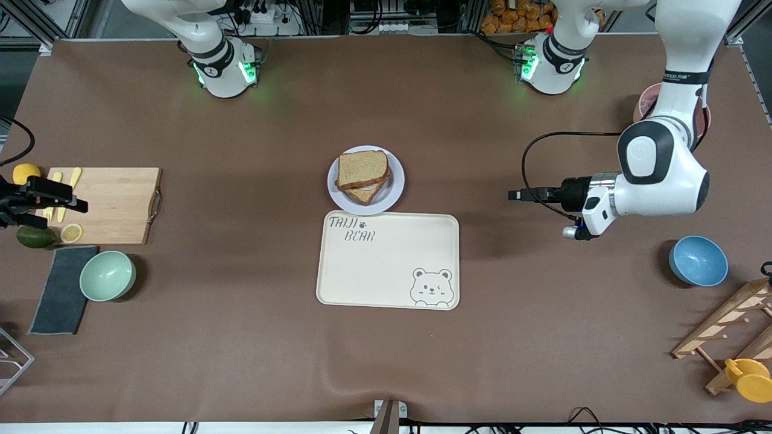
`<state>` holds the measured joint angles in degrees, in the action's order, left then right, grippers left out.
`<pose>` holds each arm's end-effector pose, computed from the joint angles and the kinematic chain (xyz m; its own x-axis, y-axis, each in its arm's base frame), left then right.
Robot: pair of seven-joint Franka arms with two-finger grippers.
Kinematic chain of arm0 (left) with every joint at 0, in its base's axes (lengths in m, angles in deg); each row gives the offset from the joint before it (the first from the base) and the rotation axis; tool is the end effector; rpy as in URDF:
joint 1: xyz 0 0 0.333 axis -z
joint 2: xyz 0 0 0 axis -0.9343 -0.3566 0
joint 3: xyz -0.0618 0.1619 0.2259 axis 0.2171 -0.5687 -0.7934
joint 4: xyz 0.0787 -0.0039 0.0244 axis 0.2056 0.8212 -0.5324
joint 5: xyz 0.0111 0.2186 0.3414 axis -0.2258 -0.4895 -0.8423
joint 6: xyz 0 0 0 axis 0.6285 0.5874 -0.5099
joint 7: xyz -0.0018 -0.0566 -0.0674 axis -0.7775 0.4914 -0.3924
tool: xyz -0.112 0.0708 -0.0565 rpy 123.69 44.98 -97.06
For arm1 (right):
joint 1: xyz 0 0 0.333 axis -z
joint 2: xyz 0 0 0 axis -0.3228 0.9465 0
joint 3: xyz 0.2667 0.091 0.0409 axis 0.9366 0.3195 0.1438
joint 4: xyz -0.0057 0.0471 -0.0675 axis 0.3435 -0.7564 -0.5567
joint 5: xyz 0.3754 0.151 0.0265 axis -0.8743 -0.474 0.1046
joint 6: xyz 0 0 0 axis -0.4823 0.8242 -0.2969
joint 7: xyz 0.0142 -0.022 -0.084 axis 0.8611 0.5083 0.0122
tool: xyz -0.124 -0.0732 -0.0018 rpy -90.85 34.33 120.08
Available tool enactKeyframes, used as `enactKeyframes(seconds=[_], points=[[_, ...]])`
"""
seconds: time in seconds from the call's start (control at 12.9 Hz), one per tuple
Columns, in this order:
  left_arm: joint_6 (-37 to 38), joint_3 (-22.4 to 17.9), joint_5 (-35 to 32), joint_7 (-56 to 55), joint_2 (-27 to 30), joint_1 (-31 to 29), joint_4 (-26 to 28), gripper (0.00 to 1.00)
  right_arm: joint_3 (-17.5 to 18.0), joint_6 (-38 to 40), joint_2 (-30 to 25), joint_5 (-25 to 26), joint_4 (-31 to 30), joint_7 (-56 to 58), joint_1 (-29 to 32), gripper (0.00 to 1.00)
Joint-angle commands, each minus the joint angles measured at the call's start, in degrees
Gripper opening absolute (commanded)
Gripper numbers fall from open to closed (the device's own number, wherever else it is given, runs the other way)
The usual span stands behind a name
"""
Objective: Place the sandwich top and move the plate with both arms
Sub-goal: 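Move the left gripper to the plate rim and grasp it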
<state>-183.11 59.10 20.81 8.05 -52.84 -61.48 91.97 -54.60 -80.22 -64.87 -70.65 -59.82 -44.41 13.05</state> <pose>0.5334 -0.1355 0.2310 0.9361 -0.0213 -0.3510 0.2256 -0.7293 0.6459 0.6292 -0.0866 0.4973 0.9689 0.2462 0.0258 0.2447 -0.9368 -0.2500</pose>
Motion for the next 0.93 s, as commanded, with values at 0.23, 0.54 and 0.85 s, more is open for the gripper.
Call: enactKeyframes(seconds=[0.23, 0.54, 0.85], points=[[-4.4, 7.6, 11.4, 3.0, 4.3, 0.4, 7.2, 1.00, 0.2, 0.9, 0.5, 1.0, 2.4, -0.7, 0.4, 1.00], [-16.0, 15.2, 22.3, 8.9, 3.9, 0.3, 12.6, 1.00, 6.2, 1.3, -1.9, 2.5, 2.2, -1.5, 4.5, 1.00], [-17.4, 15.9, 34.0, 18.9, 1.5, 1.7, 14.8, 1.00, 13.5, 8.3, -6.1, 9.3, 2.2, -23.0, 6.6, 1.00]])
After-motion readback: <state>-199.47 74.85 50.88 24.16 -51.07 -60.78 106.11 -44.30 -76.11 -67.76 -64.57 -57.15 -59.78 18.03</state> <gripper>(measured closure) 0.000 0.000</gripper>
